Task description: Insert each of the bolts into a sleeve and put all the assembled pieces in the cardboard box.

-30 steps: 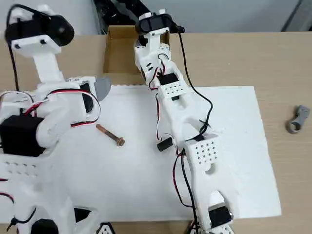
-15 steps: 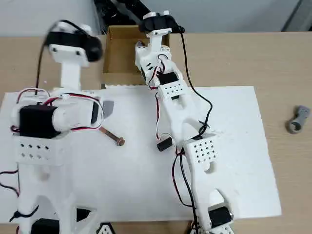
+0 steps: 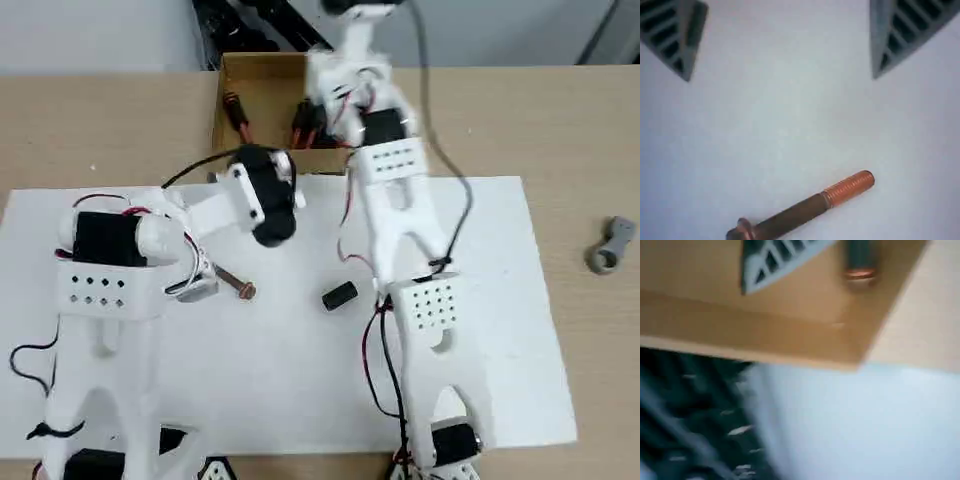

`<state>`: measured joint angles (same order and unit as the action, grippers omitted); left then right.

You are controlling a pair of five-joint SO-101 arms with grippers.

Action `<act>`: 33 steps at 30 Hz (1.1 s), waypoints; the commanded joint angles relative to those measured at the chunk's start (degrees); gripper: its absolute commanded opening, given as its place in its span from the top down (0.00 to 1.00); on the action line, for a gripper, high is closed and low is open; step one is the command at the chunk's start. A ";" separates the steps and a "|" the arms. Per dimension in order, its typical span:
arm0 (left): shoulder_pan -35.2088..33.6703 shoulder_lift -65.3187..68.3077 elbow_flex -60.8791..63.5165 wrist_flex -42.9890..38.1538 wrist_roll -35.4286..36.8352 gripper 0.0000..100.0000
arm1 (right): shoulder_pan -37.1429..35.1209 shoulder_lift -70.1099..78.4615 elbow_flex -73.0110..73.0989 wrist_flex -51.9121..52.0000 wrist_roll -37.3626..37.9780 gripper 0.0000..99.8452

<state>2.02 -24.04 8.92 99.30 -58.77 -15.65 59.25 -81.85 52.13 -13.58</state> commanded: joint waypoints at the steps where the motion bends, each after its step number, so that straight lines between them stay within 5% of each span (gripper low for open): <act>1: -0.18 -0.09 1.54 -0.09 -6.68 0.79 | 5.14 -1.54 -13.01 11.30 -0.62 0.86; 14: -1.41 8.62 8.75 -12.84 -16.35 0.79 | 12.62 -18.42 -14.51 43.56 -0.62 0.86; 33: 3.69 20.40 6.73 -18.81 -17.67 0.79 | 14.20 -28.18 -5.98 43.74 -0.70 0.86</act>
<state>4.84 -3.47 17.89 81.19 -75.56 -1.76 34.29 -88.62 95.74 -13.58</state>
